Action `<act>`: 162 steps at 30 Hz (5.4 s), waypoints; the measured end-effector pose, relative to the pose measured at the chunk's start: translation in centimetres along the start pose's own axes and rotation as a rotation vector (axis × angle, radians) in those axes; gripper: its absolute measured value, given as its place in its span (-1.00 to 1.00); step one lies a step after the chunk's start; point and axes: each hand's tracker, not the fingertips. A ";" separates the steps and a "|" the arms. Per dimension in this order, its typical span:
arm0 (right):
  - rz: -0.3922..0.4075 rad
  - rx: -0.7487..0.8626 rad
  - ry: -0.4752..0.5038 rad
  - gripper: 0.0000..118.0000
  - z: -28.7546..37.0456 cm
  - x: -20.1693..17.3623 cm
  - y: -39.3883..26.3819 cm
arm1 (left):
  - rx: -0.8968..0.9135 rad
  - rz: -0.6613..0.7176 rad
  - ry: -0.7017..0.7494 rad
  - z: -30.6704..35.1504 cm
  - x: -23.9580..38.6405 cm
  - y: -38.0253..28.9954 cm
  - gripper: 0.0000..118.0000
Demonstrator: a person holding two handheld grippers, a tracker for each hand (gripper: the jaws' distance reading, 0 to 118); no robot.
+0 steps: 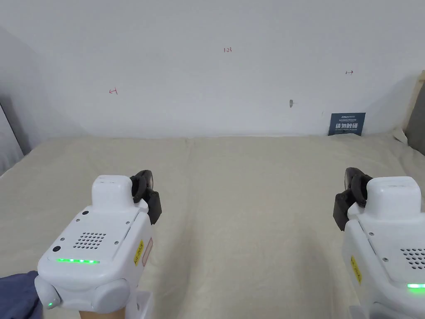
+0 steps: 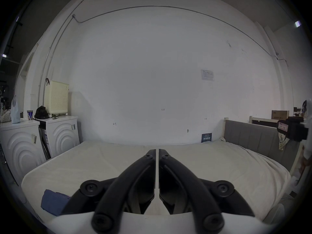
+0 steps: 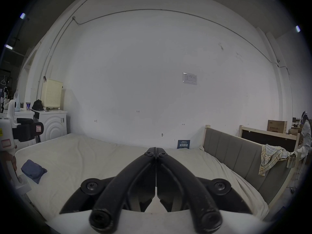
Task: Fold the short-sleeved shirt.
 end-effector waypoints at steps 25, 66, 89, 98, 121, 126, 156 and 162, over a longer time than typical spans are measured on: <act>0.004 0.013 0.010 -1.00 0.1 -0.5 0.5 | 0.001 -0.053 0.007 0.2 0.3 -0.1 -0.94; -0.006 0.012 0.019 0.69 0.2 -1.2 0.8 | 0.014 -0.059 0.038 0.5 0.2 -0.5 1.00; 0.002 0.022 0.025 0.69 0.1 -1.4 0.8 | 0.032 -0.054 0.052 0.5 -0.2 0.1 1.00; 0.001 0.018 0.027 0.69 0.0 -1.5 0.7 | 0.027 -0.035 0.054 0.5 -0.4 0.3 1.00; 0.000 0.010 0.035 0.69 0.0 -1.4 0.9 | 0.022 -0.014 0.055 0.4 -0.7 0.2 1.00; 0.004 -0.045 0.025 0.69 -0.2 -2.0 1.5 | 0.020 -0.016 0.053 0.4 -0.7 0.3 1.00; -0.243 -0.665 -0.090 0.69 -2.6 -2.0 4.5 | 0.019 0.008 0.057 0.9 -1.5 0.6 1.00; -0.262 -0.561 -0.047 0.69 -2.6 -1.4 3.8 | 0.024 0.004 0.056 0.9 -1.5 0.7 1.00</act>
